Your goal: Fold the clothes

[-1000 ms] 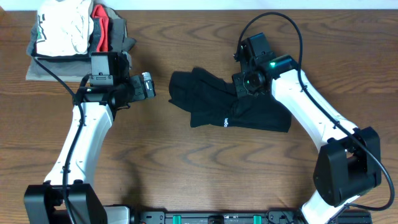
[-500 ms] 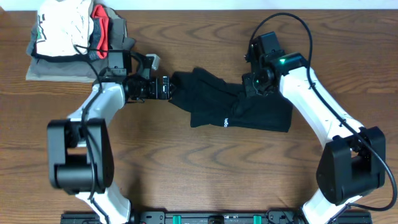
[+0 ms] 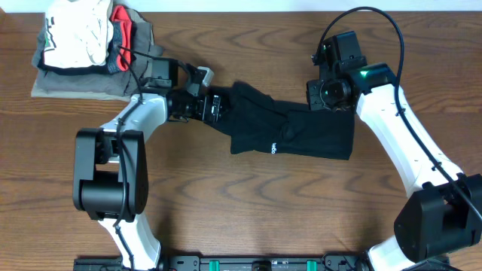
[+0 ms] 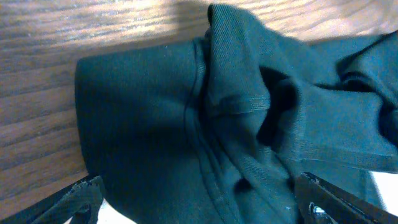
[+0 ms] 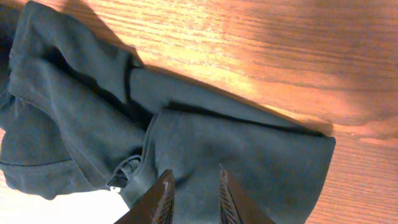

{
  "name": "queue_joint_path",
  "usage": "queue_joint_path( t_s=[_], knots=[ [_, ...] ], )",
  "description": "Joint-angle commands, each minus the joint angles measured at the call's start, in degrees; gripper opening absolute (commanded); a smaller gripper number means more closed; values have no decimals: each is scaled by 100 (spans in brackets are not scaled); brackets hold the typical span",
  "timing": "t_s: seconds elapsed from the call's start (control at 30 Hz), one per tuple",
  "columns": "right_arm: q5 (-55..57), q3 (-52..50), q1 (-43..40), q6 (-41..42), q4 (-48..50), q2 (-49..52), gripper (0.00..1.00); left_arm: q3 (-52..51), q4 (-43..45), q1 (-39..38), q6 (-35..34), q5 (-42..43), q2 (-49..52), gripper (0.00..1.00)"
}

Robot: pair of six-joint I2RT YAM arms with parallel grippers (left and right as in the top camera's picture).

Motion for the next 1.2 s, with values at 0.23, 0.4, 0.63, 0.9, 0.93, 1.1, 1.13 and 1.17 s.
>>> queue_joint_path(
  t_s=[0.23,0.4,0.63,0.9,0.93,1.1,1.13,1.17],
  knots=[
    [85,11,-83,-151,-7,-76,23,98,-61,-358,-170,-1768,39,92],
    [101,11,-83,-149,-13,-76,24,98,-66,-623,-186,-2041,39,66],
    [192,11,-83,-149,-59,-76,24,98,-186,-693,-282,-2057,-7,19],
    [450,9,-170,13,-457,-70,24,101,-922,-267,-664,-2061,-866,6],
    [455,7,-201,26,-487,-68,23,101,-1049,-223,-669,-2083,-1051,6],
    [417,-101,-297,293,-396,-68,4,98,-1537,-157,-730,-2461,-1985,6],
    [391,-149,-297,343,-299,-68,1,98,-1580,-160,-756,-2459,-2103,6],
    [297,-223,-297,376,-151,-68,1,98,-1624,-164,-841,-2457,-2210,6]
  ],
)
